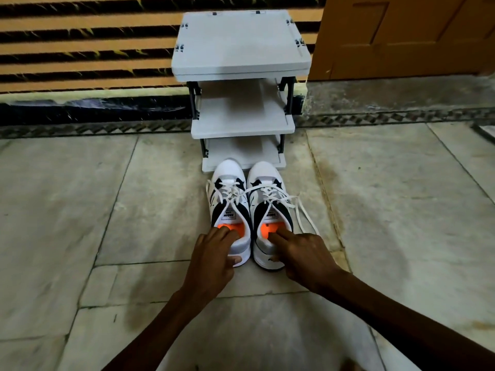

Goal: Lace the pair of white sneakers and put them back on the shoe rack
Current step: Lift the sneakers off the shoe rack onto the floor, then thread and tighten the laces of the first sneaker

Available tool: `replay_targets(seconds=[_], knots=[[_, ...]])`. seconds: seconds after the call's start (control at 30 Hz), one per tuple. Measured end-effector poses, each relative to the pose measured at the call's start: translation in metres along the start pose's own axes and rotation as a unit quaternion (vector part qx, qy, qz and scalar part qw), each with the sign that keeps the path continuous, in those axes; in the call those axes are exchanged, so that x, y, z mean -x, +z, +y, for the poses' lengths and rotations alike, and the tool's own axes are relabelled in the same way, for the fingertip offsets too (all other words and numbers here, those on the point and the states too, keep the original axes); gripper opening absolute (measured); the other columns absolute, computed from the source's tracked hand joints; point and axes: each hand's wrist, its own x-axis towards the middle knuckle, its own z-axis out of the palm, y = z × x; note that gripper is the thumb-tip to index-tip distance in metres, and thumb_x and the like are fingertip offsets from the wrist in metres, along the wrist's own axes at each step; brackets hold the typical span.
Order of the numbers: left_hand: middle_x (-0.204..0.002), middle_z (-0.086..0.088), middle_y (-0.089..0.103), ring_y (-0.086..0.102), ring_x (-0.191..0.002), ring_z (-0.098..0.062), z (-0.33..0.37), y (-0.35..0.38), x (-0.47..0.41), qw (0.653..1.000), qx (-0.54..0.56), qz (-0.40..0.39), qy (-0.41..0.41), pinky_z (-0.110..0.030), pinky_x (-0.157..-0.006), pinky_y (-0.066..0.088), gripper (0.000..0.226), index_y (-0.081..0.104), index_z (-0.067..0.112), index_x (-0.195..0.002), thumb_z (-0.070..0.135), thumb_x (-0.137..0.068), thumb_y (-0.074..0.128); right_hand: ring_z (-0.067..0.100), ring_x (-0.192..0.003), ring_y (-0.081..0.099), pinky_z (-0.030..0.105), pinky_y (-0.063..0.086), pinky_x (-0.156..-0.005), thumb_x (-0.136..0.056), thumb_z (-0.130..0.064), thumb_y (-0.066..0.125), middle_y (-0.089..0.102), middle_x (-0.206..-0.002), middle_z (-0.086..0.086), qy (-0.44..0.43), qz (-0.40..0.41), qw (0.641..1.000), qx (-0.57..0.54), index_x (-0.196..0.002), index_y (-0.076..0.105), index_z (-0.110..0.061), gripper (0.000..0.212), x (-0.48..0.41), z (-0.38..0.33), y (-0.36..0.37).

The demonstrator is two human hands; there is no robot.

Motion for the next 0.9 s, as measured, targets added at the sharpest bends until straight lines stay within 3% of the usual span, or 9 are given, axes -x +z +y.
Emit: replay_targets(seconds=[0.1, 0.2, 0.3, 0.37, 0.5, 0.8, 0.9], knots=[[-0.097, 0.008, 0.063, 0.055, -0.096, -0.018, 0.000, -0.004, -0.002, 1.000, -0.004, -0.004, 0.005, -0.031, -0.074, 0.035, 0.029, 0.061, 0.024, -0.102, 0.039, -0.078, 0.064, 0.027, -0.077, 0.069, 0.027, 0.034, -0.054, -0.073, -0.022, 0.069, 0.065, -0.115, -0.002, -0.014, -0.012, 1.000, -0.023, -0.118, 0.057, -0.024, 0.046, -0.003, 0.002, -0.003], [-0.089, 0.009, 0.065, 0.060, -0.086, -0.012, 0.005, -0.021, -0.012, 0.999, 0.035, -0.010, -0.002, -0.031, -0.074, 0.039, 0.021, 0.065, 0.025, -0.090, 0.044, -0.085, 0.057, 0.028, -0.104, 0.064, 0.033, 0.045, -0.073, -0.087, -0.048, 0.057, 0.057, -0.132, -0.002, -0.024, -0.060, 0.994, -0.084, -0.127, 0.048, -0.029, 0.045, -0.012, 0.007, -0.014], [-0.083, 0.007, 0.062, 0.060, -0.075, -0.013, 0.006, -0.039, -0.029, 0.988, 0.128, 0.028, -0.081, -0.033, -0.069, 0.047, 0.013, 0.064, 0.025, -0.080, 0.035, -0.087, 0.061, 0.023, -0.103, 0.064, 0.030, 0.043, -0.072, -0.085, -0.057, 0.054, 0.067, -0.113, -0.005, 0.007, -0.044, 0.989, -0.139, -0.106, 0.059, -0.033, 0.032, -0.025, 0.013, -0.033], [-0.088, 0.007, 0.062, 0.062, -0.079, -0.015, -0.001, -0.045, -0.042, 0.980, 0.128, 0.071, -0.135, -0.036, -0.072, 0.051, 0.005, 0.063, 0.025, -0.081, 0.029, -0.084, 0.065, 0.023, -0.102, 0.065, 0.031, 0.045, -0.075, -0.086, -0.052, 0.056, 0.070, -0.109, -0.004, 0.038, -0.018, 0.989, -0.144, -0.107, 0.063, -0.032, 0.030, -0.034, 0.015, -0.041], [-0.105, -0.001, 0.058, 0.063, -0.094, -0.024, -0.014, -0.045, -0.059, 0.972, 0.089, 0.020, -0.217, -0.038, -0.079, 0.052, 0.028, 0.058, 0.023, -0.098, 0.036, -0.077, 0.072, 0.025, -0.099, 0.065, 0.031, 0.047, -0.074, -0.086, -0.046, 0.059, 0.070, -0.105, -0.002, 0.070, 0.014, 0.984, -0.162, -0.103, 0.065, -0.030, 0.024, -0.054, 0.005, -0.047], [-0.098, -0.006, 0.066, 0.065, -0.088, -0.029, -0.007, -0.040, -0.045, 0.978, 0.063, 0.025, -0.198, -0.040, -0.075, 0.052, 0.026, 0.060, 0.016, -0.095, 0.025, -0.074, 0.074, 0.027, -0.110, 0.058, 0.033, 0.047, -0.077, -0.086, -0.035, 0.063, 0.063, -0.117, 0.004, 0.052, 0.051, 0.978, -0.194, -0.108, 0.066, -0.024, 0.026, -0.073, -0.020, -0.036], [-0.102, -0.006, 0.063, 0.063, -0.091, -0.030, -0.005, -0.041, -0.041, 0.975, 0.064, 0.034, -0.208, -0.040, -0.074, 0.051, 0.027, 0.059, 0.017, -0.098, 0.026, -0.077, 0.071, 0.030, -0.104, 0.061, 0.036, 0.050, -0.077, -0.085, -0.036, 0.062, 0.066, -0.112, 0.005, 0.053, 0.046, 0.981, -0.181, -0.106, 0.066, -0.023, 0.024, -0.077, -0.026, -0.036]])
